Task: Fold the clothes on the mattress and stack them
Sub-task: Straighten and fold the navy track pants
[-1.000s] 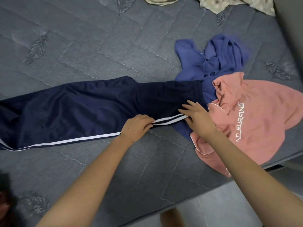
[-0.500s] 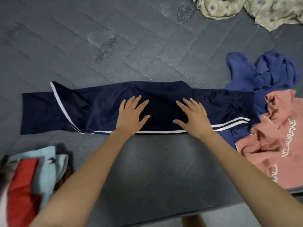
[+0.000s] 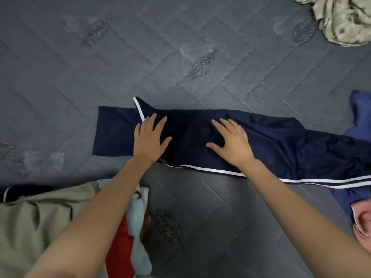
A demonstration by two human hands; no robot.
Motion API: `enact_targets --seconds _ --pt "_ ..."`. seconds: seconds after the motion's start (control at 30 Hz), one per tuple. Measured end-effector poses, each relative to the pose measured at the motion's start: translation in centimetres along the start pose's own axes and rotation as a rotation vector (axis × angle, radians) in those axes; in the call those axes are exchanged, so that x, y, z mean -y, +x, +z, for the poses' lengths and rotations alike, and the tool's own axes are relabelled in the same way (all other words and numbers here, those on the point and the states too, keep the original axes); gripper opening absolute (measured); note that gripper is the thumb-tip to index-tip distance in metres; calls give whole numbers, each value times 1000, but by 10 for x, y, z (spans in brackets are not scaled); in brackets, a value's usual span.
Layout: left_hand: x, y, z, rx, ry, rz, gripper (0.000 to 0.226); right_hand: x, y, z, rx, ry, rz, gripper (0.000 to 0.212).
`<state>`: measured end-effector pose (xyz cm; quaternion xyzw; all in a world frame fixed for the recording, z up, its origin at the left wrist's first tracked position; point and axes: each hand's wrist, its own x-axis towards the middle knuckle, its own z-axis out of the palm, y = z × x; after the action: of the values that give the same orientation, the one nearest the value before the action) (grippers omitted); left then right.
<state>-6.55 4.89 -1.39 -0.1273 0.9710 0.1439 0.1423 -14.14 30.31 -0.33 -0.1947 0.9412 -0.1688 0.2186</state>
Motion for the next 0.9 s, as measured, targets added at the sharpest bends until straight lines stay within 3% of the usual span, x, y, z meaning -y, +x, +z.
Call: enact_targets --seconds 0.1,0.23,0.33,0.5,0.6,0.77,0.83,0.9 --pt "20 15 -1 -35 -187 -190 66 23 19 15 39 7 13 76" --pt "43 46 7 -132 -628 -416 64 44 42 37 72 -19 -23 78" --pt "51 62 15 -200 -665 -537 54 51 52 47 69 -26 -48 78" --pt "53 73 12 -281 -633 -540 25 66 63 59 42 4 -50 77" --pt "52 70 -6 -316 -934 -435 4 79 67 60 34 42 -21 77" --pt "56 56 -68 -334 -1278 -301 18 114 72 46 -4 118 -8 80" --pt "64 50 -89 -362 -1402 -325 10 130 74 41 -57 159 -26 80" --pt "79 42 -99 -449 -1497 -389 15 144 76 38 -102 204 -35 80"
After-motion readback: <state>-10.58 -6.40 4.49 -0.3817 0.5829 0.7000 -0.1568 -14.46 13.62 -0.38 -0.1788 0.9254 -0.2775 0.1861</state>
